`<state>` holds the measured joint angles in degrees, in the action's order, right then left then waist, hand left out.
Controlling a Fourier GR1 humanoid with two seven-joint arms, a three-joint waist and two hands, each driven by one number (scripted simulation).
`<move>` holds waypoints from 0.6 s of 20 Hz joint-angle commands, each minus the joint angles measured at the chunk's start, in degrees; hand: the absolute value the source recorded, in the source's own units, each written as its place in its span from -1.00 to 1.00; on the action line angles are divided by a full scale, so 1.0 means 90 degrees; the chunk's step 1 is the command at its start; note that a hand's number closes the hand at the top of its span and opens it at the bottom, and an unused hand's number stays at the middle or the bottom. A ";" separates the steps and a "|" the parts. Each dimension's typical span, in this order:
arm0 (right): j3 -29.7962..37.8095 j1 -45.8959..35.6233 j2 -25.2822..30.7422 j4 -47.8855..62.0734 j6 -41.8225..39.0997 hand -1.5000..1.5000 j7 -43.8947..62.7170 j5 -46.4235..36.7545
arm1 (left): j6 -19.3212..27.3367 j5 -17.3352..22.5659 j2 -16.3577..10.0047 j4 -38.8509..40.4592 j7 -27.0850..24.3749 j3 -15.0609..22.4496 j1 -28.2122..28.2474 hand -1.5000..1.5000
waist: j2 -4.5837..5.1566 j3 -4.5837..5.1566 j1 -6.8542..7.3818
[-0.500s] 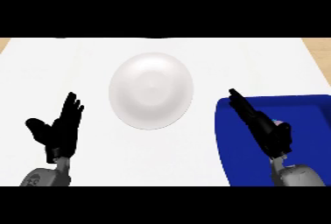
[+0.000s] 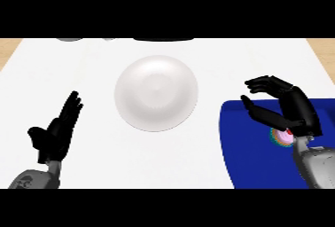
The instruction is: Pick the cupcake from the tray and place it in the plate
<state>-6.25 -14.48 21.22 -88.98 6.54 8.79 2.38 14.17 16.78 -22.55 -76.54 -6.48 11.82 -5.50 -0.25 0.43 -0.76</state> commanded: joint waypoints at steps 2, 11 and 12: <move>0.0073 0.0685 -0.0751 -0.0090 0.1409 -1.00 -0.1325 -0.0848 | -0.0560 -0.0025 -0.0219 0.0098 -0.0369 0.0003 0.0199 0.00 | 0.0025 -0.0051 0.0052; 0.0206 0.2433 -0.0473 -0.1584 0.1894 -1.00 -0.1673 -0.1657 | -0.0656 -0.0325 -0.0011 -0.0068 -0.0429 -0.0050 0.0450 0.00 | 0.0006 -0.0046 0.0040; 0.0146 0.2728 -0.0455 -0.1898 0.1863 -1.00 -0.1561 -0.1749 | -0.0676 -0.0279 0.0046 0.0003 -0.0670 -0.0219 0.0525 0.00 | 0.0009 -0.0045 0.0040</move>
<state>-5.39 4.13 16.31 -99.61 21.20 -6.68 -10.04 8.37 15.14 -23.19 -75.50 -10.04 10.31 -3.55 -0.13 0.03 -0.51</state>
